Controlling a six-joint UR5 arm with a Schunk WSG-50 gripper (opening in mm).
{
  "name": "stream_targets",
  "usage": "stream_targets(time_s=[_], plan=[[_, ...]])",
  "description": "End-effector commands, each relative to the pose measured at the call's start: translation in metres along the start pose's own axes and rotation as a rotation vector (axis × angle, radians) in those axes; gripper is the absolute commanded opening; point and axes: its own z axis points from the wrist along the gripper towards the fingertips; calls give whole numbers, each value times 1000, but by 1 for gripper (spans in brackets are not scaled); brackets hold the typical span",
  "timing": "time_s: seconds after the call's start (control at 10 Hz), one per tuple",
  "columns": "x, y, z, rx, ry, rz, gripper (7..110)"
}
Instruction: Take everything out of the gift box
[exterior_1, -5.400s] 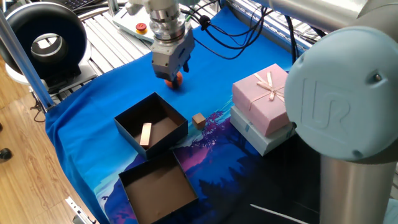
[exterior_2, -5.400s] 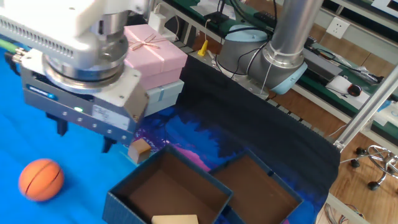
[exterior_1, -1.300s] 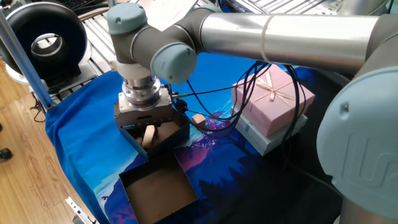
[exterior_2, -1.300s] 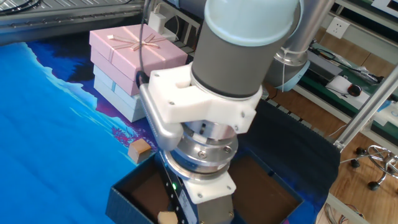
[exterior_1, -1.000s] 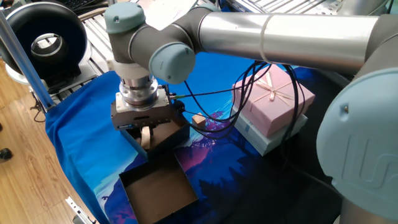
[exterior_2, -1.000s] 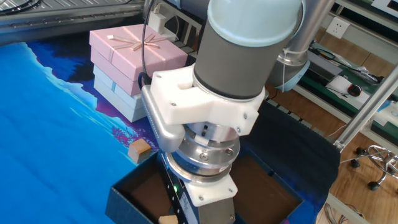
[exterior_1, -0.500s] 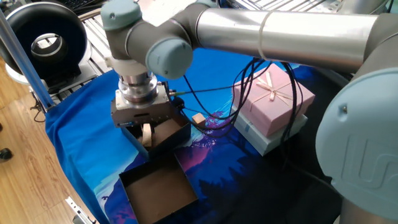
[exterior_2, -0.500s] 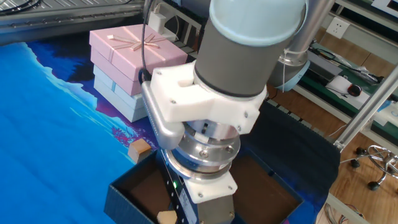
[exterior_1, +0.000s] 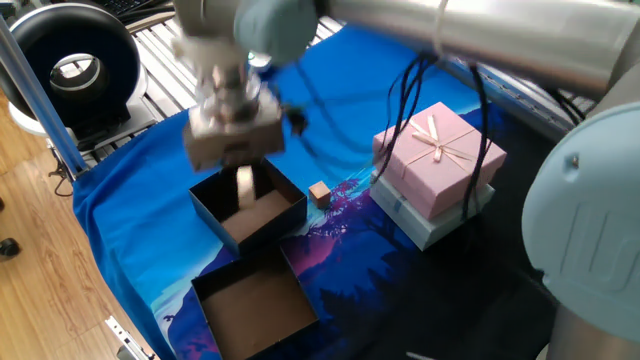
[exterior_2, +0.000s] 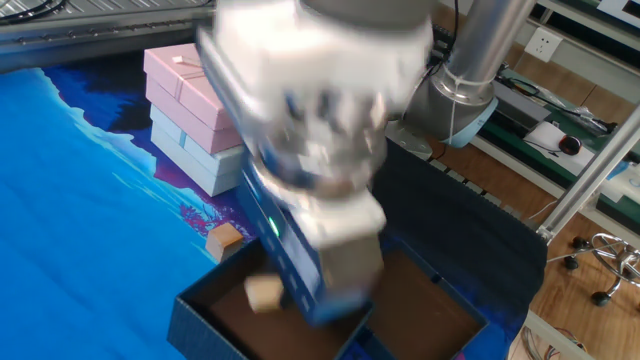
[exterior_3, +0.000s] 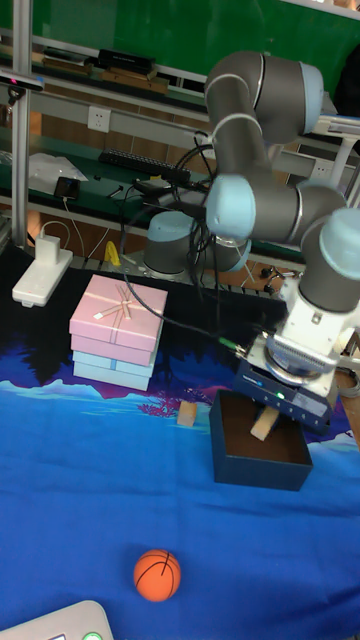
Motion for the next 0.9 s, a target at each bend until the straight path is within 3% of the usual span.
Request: stream_targets(time_s=[0.0,0.3,0.5,0.6,0.7,0.8], plan=[[-45,-61,-48,17,-41,-147,7],[-116,-114,-25,105,-201,-240,7],[-158,-119,-6,126,-314,-372,7],[-179,-125,-2,171,-377,-477,7],[-199,-155,-8,323,-412,-586,44],[-217,-163,-17,402,-472,-640,44]])
